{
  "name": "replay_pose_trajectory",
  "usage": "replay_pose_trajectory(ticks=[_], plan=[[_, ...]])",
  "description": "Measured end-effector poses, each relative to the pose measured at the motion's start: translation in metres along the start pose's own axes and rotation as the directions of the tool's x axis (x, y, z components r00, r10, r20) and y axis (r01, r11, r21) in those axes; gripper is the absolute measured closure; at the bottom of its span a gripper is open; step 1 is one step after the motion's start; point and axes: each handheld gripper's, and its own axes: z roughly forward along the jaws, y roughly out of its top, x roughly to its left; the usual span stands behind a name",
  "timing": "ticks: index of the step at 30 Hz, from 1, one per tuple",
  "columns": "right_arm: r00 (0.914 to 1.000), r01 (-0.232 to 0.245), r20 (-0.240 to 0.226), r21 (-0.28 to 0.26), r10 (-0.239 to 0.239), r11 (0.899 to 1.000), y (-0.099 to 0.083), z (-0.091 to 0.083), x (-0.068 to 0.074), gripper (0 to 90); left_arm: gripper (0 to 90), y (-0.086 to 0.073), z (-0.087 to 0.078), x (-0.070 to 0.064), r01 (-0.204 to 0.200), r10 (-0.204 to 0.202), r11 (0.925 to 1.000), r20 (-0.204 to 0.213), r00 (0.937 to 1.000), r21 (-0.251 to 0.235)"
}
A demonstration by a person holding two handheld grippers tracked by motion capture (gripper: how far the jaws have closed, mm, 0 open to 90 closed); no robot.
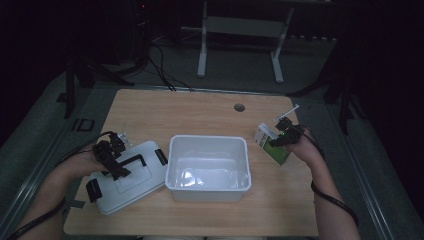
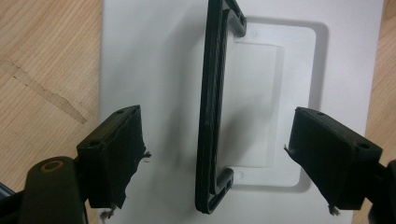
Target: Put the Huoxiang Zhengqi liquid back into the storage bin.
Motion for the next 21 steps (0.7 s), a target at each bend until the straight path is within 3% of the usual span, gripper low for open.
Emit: replay_pose_trajectory(ticks=[5, 12, 21], plan=[[0.9996, 0.029, 0.006, 0.017, -0.029, 0.999, -0.002, -0.008, 0.000, 63.2, 17.9, 0.001, -0.001, 0.000, -0.001, 0.001, 1.0000, -0.001, 1.0000, 0.004], [0.9982, 0.060, -0.002, -0.005, -0.060, 0.998, -0.010, -0.029, 0.002, 63.4, 17.9, 0.002, -0.001, -0.001, -0.003, 0.003, 1.0000, -0.007, 1.0000, 0.005], [0.9902, 0.136, -0.028, -0.025, -0.137, 0.990, -0.021, -0.056, 0.013, 63.4, 17.9, 0.002, -0.004, -0.001, -0.001, 0.001, 1.0000, -0.011, 0.9999, 0.003]])
